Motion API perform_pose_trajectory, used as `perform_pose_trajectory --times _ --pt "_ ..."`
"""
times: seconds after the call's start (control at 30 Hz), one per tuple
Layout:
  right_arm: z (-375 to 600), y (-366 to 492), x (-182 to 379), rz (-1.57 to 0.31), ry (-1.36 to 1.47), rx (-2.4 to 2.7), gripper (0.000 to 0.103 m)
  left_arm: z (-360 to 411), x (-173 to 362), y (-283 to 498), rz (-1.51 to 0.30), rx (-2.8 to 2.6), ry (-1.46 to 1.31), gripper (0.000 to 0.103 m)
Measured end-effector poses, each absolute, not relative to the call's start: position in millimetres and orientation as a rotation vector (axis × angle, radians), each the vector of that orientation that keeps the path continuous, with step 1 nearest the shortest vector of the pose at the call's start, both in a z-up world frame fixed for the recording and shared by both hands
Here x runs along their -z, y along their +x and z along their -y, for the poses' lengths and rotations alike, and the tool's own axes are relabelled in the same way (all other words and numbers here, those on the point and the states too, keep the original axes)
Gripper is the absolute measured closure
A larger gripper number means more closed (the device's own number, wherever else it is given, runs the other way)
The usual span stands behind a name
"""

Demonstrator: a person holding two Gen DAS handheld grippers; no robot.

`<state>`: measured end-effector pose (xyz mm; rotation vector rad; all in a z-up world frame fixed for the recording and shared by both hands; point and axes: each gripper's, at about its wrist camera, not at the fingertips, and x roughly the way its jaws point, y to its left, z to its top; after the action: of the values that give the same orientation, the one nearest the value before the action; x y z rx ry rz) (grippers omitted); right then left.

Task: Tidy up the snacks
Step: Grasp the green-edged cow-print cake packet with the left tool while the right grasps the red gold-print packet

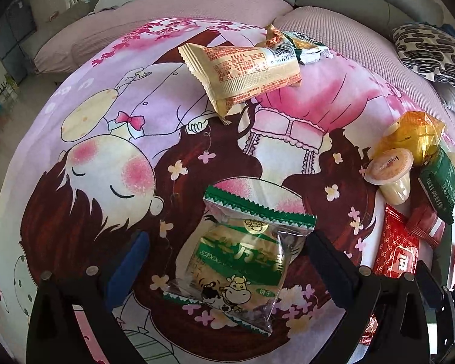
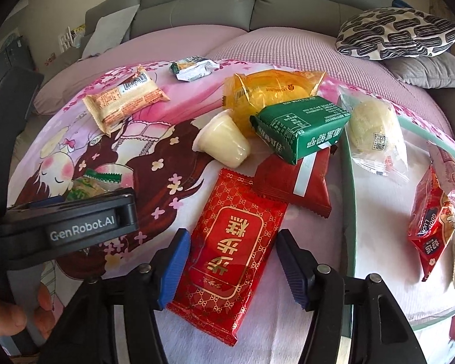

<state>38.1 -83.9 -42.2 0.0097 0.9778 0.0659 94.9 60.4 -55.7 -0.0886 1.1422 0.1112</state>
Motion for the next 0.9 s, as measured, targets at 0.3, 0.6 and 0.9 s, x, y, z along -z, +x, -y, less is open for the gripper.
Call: perform_pose_trajectory --times 0.3,0.6,0.9 --pt "76.0 40.3 46.5 -0.978 -0.038 -0.041 0.033 -65.8 57.1 95.1 -1.126 -0.123 -0.11 0.001" --pt "79.3 39.2 45.2 -0.982 -0.027 -0.051 0.038 -61.9 58.1 95.0 -1.093 -0.15 -0.112 0.001" --pt "86.3 36.4 43.1 -0.988 -0.013 -0.058 0.048 -64.9 58.6 94.7 -1.084 -0.153 -0.134 0.0"
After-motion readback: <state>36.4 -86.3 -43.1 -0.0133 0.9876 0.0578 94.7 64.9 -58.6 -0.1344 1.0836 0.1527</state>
